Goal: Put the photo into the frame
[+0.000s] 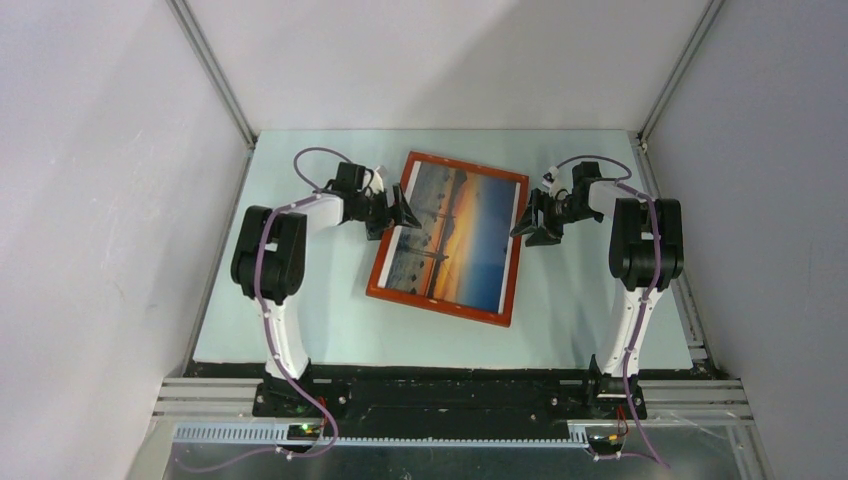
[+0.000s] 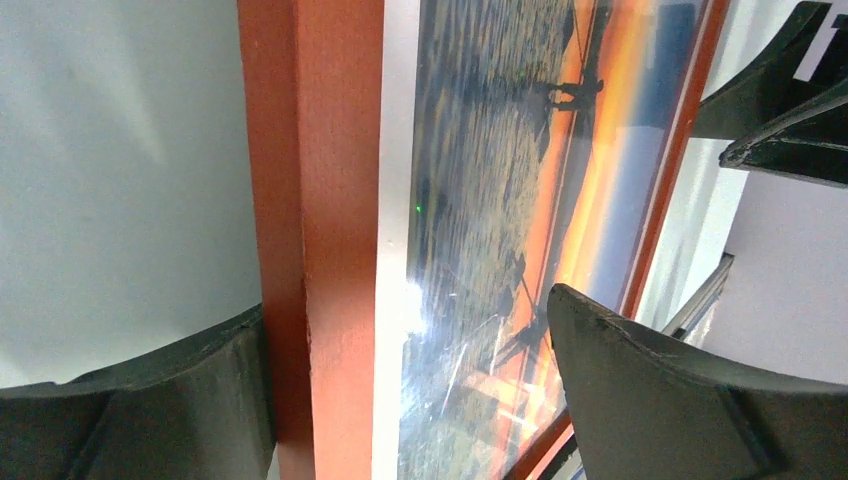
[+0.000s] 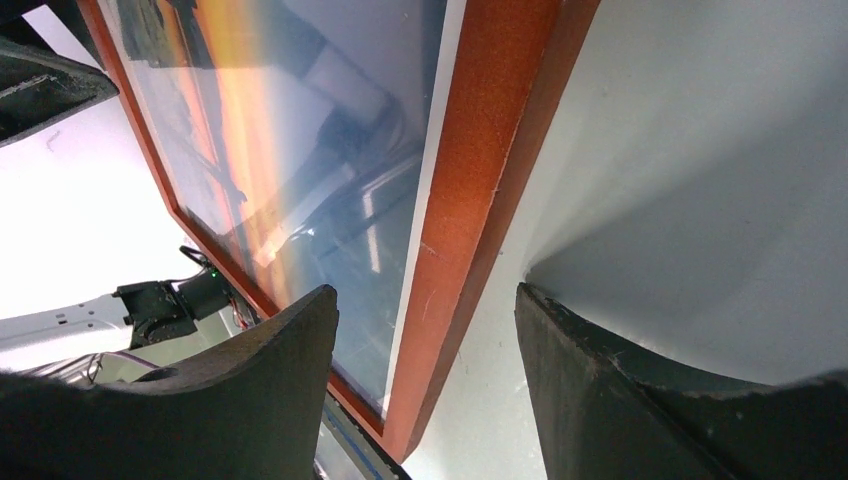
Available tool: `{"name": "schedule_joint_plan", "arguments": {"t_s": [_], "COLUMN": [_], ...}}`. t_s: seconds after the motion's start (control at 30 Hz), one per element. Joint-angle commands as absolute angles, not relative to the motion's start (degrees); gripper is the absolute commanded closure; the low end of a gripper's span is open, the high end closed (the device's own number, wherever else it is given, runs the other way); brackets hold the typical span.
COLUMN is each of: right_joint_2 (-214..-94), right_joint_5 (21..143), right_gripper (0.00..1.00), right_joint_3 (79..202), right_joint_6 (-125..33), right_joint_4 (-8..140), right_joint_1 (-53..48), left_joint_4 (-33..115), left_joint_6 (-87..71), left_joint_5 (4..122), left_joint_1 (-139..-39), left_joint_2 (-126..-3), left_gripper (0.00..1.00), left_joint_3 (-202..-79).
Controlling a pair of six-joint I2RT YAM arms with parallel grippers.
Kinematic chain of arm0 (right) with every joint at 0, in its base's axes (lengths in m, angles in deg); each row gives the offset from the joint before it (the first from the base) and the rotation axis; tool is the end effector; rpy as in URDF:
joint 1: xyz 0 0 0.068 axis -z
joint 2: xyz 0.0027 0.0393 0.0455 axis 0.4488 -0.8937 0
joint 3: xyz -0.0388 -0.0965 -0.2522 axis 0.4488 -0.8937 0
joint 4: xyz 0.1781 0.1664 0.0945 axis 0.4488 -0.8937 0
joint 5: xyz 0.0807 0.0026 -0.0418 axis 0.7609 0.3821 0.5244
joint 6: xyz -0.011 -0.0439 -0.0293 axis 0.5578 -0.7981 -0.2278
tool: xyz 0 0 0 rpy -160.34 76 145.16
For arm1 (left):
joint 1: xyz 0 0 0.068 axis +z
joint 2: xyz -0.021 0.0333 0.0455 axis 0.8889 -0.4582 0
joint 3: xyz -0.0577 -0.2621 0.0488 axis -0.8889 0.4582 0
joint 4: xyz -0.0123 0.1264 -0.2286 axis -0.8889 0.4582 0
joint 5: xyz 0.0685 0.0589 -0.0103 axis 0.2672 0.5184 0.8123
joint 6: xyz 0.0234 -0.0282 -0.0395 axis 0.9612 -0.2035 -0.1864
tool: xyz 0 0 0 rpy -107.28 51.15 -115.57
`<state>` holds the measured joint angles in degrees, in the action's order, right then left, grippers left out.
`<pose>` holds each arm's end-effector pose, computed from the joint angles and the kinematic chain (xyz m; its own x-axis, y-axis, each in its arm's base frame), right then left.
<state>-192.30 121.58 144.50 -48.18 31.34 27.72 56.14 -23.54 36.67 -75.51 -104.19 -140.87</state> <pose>0.4031 0.0186 0.1387 -0.9760 0.0707 -0.2061 -0.1039 0.6808 0.7251 0.3974 -0.1108 0.1487 -0.9394 -0.1680 -0.2987 0.0835 0.7331 -0.6750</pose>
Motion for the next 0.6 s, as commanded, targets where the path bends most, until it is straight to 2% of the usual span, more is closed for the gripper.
{"name": "schedule_joint_plan", "arguments": {"t_s": [0.0, 0.57], "right_joint_2": [-192.3, -191.8], "right_joint_5": [121.1, 123.9], "right_gripper": [0.31, 0.30], "right_joint_3": [145.0, 145.0], "right_joint_6": [-49.2, -49.8], "right_joint_4": [30.9, 29.9], "right_joint_1": [27.8, 28.1], "left_joint_4": [60.9, 61.0], "left_joint_6": [-20.3, -13.7], "left_joint_5": [44.4, 49.3], "left_joint_1": [-75.4, -78.7], "left_joint_2": [-102.4, -96.2], "left_gripper": [0.01, 0.00], "left_joint_3": [-137.9, -134.2]}}
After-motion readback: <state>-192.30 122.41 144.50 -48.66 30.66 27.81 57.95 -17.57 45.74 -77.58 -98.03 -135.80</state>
